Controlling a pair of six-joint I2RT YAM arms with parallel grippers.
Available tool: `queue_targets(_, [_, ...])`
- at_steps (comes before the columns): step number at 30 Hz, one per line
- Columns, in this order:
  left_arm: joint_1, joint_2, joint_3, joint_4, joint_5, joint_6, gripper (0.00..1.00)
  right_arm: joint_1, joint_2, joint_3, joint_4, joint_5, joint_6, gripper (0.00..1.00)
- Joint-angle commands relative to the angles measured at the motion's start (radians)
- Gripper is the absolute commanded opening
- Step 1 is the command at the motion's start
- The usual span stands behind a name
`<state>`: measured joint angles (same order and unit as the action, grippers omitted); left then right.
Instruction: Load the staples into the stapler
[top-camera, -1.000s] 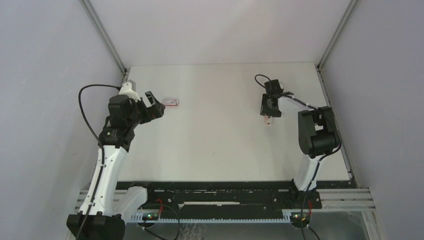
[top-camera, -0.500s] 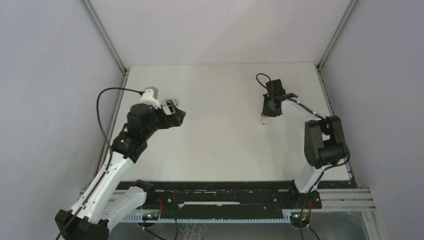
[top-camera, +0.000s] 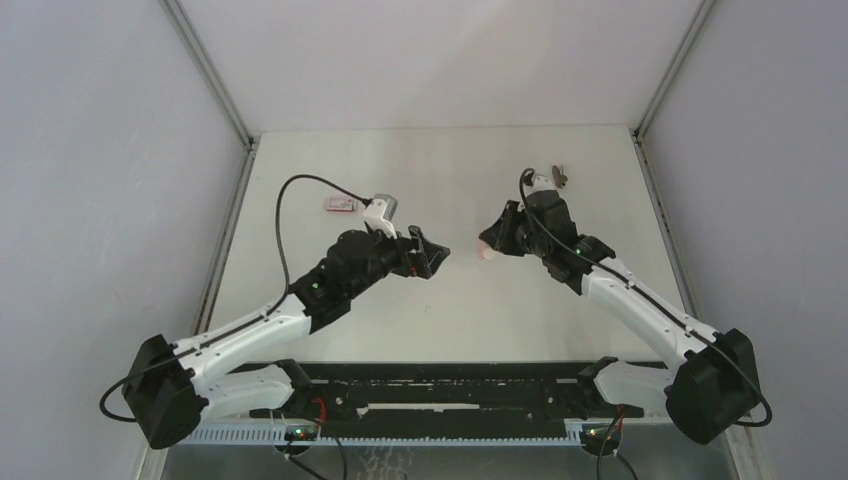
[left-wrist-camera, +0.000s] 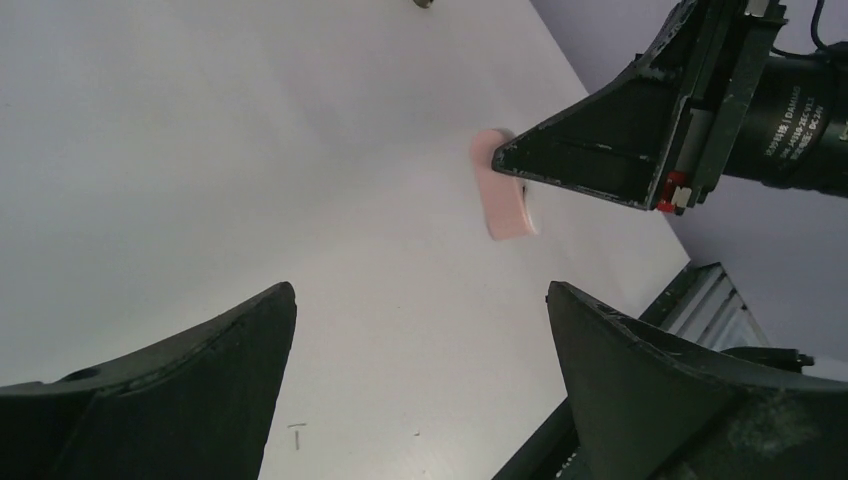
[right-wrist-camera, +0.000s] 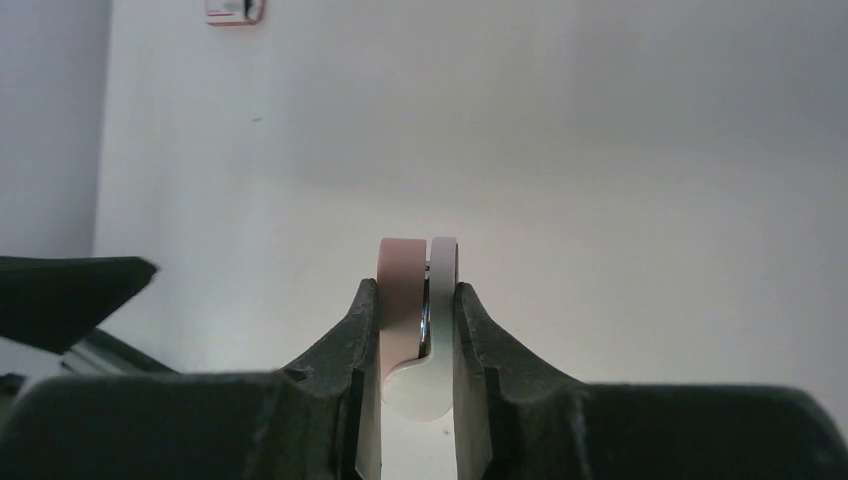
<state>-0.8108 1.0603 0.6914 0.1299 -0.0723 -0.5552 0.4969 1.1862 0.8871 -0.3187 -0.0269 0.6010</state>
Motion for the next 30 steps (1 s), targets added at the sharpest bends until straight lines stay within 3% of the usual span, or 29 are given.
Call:
queue_targets(1, [-0.004, 0.05, -0.017, 0.191, 0.066, -0.089, 0.99, 0.055, -0.03, -0.003, 0.146, -0.025, 0.118, 0.0])
queue_targets(10, [-0.004, 0.096, 0.016, 0.227, 0.149, -0.105, 1.0, 0.122, -0.011, -0.003, 0.196, -0.052, 0.174, 0.0])
queue_targets(15, [-0.005, 0.173, 0.029, 0.227, 0.196, -0.157, 0.9, 0.14, -0.025, -0.004, 0.202, -0.022, 0.183, 0.0])
queue_targets(25, [-0.01, 0.261, 0.078, 0.264, 0.218, -0.18, 0.84, 0.157, -0.034, 0.002, 0.191, 0.001, 0.18, 0.0])
queue_targets(30, [-0.01, 0.299, 0.111, 0.269, 0.225, -0.17, 0.77, 0.156, -0.058, 0.005, 0.169, 0.028, 0.162, 0.0])
